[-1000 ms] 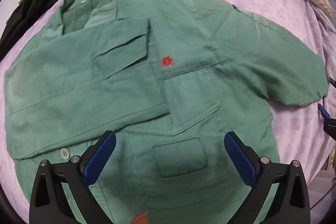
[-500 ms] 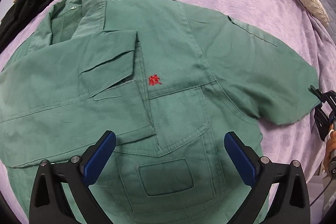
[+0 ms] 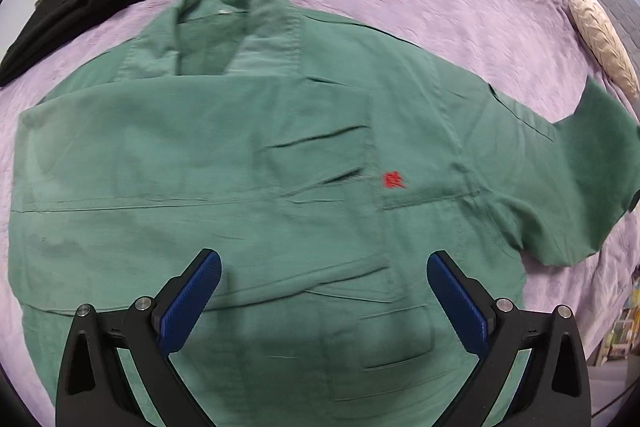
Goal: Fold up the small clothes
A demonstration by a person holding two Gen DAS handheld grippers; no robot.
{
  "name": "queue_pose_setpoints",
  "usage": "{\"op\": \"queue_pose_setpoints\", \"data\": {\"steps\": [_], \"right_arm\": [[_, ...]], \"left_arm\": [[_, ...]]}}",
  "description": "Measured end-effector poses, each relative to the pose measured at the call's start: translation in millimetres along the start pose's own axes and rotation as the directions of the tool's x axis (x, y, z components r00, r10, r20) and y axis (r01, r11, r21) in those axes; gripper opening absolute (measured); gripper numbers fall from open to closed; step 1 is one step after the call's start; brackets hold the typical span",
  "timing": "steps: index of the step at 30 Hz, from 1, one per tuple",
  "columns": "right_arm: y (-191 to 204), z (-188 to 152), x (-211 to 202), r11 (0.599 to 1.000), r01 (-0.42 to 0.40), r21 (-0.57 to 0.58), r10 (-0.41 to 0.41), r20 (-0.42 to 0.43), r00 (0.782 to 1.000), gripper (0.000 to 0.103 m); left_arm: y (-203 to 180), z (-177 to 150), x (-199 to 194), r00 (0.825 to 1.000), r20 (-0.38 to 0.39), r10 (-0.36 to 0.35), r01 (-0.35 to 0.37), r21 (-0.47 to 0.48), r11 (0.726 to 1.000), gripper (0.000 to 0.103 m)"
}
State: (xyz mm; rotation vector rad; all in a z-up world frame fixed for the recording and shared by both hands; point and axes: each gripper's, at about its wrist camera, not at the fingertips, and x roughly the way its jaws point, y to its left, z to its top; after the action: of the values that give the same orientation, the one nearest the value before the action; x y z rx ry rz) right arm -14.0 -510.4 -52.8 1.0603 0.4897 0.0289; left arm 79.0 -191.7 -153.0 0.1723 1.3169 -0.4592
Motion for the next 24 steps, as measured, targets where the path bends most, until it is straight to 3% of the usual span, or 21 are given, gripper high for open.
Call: {"op": "queue_pose_setpoints", "data": {"steps": [4,7,11,14,17,18,19,20,22,24], "right_arm": [[67.9,-41.2,61.9,0.975,0.024,-0.221,-0.052,-0.123,0.991,0.007],[94.1,-87.3,112.0,0.953,0.029,-0.302,-0.099,-0.22,0.97,0.007],[95.9,-154.2,172.0,0.928,0.071,-0.365,-0.2,-0.329,0.923,0.007],[76.7,-195.7,209.2,0.918,0.14,-0.37,-0.29,-0.388,0.875,0.007],[49.3,-211.8,223.4,0.924,0.225,-0.309,-0.344,-0.417,0.841,0.011],[41.7,-211.5,223.8,0.934,0.235,-0.269,-0.333,-0.424,0.842,0.011],[36.7,-210.7,219.5,0.951,0.222,-0.217,-0.297,-0.43,0.852,0.023],[33.7,-210.5,213.9,0.96,0.213,-0.182,-0.272,-0.432,0.86,0.044],[29.6,-205.7,193.7,0.972,0.206,-0.109,-0.233,-0.402,0.886,0.064],[26.1,-194.1,177.7,0.97,0.243,-0.023,-0.236,-0.343,0.909,0.065]], "left_arm": [[45.1,-3.0,-11.9,0.999,0.027,0.037,-0.036,-0.035,0.999,0.103],[79.4,-4.4,-15.4,0.997,0.035,0.063,-0.06,-0.086,0.994,0.103],[128.4,-9.3,-20.6,0.994,0.044,0.097,-0.088,-0.161,0.983,0.103],[160.3,-15.0,-22.0,0.992,0.047,0.119,-0.107,-0.201,0.974,0.103],[181.3,-17.3,-17.9,0.989,0.046,0.14,-0.127,-0.215,0.968,0.103],[185.7,-17.1,-15.1,0.988,0.044,0.145,-0.132,-0.218,0.967,0.103],[190.8,-17.7,-13.0,0.988,0.041,0.147,-0.134,-0.222,0.966,0.103],[194.2,-17.8,-10.6,0.989,0.037,0.145,-0.134,-0.225,0.965,0.103],[201.6,-19.5,-8.0,0.991,0.033,0.133,-0.122,-0.23,0.966,0.103],[205.9,-20.5,-7.0,0.992,0.034,0.119,-0.109,-0.229,0.967,0.103]]}}
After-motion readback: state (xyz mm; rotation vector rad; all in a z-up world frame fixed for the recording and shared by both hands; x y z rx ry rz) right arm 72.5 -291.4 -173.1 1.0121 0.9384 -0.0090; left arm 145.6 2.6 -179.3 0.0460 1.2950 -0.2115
